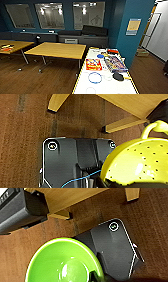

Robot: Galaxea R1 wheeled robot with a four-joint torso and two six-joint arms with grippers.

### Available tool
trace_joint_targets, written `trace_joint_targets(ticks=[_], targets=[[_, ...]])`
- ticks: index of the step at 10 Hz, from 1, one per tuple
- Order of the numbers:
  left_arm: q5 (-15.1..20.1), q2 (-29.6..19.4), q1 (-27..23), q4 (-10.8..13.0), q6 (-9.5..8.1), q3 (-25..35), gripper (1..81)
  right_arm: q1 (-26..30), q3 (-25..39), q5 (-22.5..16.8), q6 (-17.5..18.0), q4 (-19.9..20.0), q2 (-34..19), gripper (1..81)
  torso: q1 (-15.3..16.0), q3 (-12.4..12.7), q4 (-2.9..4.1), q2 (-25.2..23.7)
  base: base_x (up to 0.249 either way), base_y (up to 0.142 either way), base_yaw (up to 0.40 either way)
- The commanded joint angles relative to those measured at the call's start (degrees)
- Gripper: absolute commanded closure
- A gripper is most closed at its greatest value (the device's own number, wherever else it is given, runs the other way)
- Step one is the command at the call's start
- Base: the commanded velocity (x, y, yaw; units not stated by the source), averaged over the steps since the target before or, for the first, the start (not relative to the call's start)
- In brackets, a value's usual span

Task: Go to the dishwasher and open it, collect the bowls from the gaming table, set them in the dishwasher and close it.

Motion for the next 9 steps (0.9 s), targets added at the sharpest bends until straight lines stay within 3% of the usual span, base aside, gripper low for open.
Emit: trace_joint_targets(ticks=[1, 3, 9], targets=[[-7.2, 3.8, 4.6, 1.7, 1.73, -6.1, 81.1, -0.3, -5.4, -4.6, 0.0, -3.6, 2.5, 81.1, 0.0, 0.0, 0.00, 0.0, 0.000, 0.000, 0.000], [-10.0, 6.6, 7.1, 1.6, 1.64, -11.3, 81.1, -1.3, -7.6, -4.7, 0.0, -3.6, 4.8, 81.1, 0.0, 0.0, 0.00, 0.0, 0.000, 0.000, 0.000], [-9.9, 16.0, 10.4, 0.6, 0.68, -25.0, 81.1, -1.9, -9.7, -4.8, 0.0, -4.2, 7.2, 81.1, -0.1, 0.1, 0.00, -0.1, 0.000, 0.000, 0.000]])
